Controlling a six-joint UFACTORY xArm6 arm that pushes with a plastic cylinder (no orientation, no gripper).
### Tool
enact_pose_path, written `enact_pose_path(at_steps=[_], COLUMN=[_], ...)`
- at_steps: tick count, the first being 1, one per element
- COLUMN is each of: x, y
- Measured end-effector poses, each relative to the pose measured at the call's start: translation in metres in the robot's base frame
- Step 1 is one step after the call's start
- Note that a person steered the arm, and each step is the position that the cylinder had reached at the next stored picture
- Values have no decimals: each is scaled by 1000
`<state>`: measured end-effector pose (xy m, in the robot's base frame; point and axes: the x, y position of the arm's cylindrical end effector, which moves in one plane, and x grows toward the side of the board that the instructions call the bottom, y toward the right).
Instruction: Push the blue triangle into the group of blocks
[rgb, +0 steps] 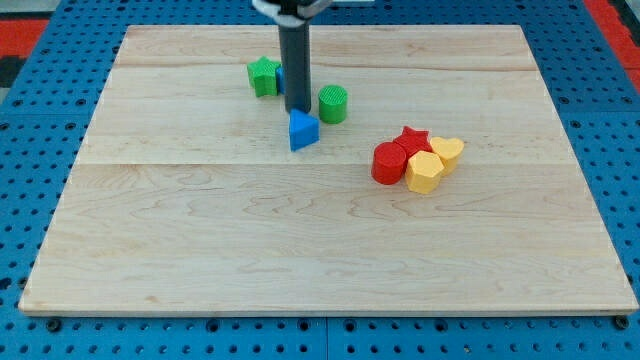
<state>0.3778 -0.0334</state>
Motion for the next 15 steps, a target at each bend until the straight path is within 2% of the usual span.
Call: enact_pose_path(at_steps=[1, 2, 4, 5, 6, 7, 8, 10, 11, 15], x=[54, 95, 129, 160, 193, 190, 170, 165, 144, 125], y=[-11, 3, 74, 16, 23, 73, 82, 137, 144, 125])
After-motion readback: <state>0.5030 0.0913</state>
